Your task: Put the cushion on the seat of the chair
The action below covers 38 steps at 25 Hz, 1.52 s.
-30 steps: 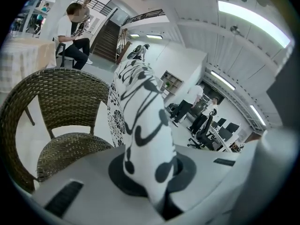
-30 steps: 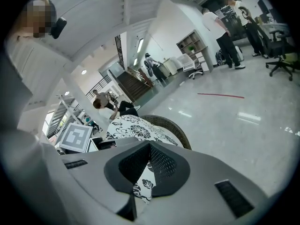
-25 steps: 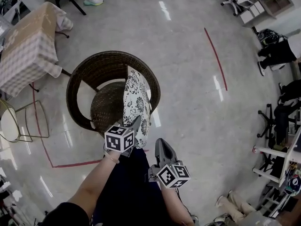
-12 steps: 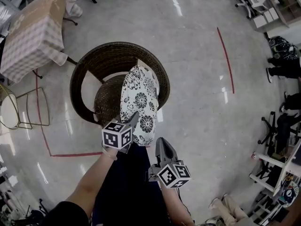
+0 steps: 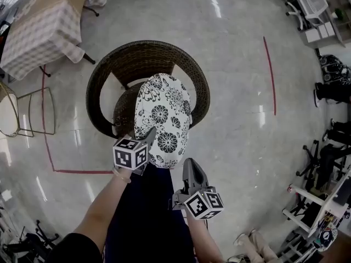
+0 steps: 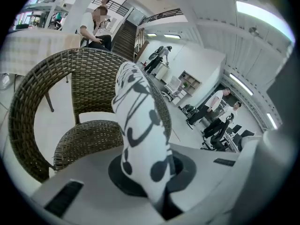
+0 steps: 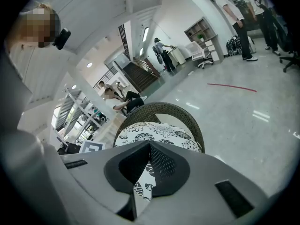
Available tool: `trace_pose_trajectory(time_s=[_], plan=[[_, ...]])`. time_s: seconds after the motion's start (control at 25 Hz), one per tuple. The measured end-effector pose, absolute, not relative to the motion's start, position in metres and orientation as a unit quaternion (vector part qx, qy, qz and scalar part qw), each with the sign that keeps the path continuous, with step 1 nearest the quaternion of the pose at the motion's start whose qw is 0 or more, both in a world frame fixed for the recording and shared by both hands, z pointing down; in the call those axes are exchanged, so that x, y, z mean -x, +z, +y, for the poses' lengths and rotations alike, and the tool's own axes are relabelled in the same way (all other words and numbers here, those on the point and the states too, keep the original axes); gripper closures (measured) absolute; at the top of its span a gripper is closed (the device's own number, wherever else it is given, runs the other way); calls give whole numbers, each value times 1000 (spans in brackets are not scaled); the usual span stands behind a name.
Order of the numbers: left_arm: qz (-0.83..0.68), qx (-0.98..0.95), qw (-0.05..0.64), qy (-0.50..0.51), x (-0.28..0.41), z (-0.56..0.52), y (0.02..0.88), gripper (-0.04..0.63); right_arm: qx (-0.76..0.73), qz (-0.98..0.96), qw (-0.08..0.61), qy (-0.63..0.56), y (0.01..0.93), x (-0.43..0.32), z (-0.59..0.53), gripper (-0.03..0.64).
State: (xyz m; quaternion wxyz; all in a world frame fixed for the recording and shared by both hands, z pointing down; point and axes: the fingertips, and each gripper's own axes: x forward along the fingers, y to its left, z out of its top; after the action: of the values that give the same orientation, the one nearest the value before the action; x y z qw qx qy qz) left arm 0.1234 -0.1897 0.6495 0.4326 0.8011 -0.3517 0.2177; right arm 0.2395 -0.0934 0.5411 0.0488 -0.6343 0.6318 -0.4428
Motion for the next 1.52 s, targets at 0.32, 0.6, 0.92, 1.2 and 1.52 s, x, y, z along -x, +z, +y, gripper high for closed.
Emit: trace_pose_trajectory(time_s=[0.32, 0.6, 0.92, 1.2, 1.52], plan=[[-376, -781, 450, 216, -84, -196, 685, 569, 617, 651, 44, -440, 560, -205, -123, 592], [-397, -759, 470, 213, -42, -201, 725, 569, 606, 657, 32, -448, 584, -169, -138, 592], [-404, -737, 496, 218, -14, -201, 766, 569, 600, 664, 19, -446, 598, -136, -152, 592], [-411, -717, 515, 229, -5, -204, 796, 568, 593, 665, 10, -454, 613, -123, -151, 592], [-427, -685, 525, 269, 4, -203, 820, 549, 585, 665, -4, -464, 625, -116, -142, 592]])
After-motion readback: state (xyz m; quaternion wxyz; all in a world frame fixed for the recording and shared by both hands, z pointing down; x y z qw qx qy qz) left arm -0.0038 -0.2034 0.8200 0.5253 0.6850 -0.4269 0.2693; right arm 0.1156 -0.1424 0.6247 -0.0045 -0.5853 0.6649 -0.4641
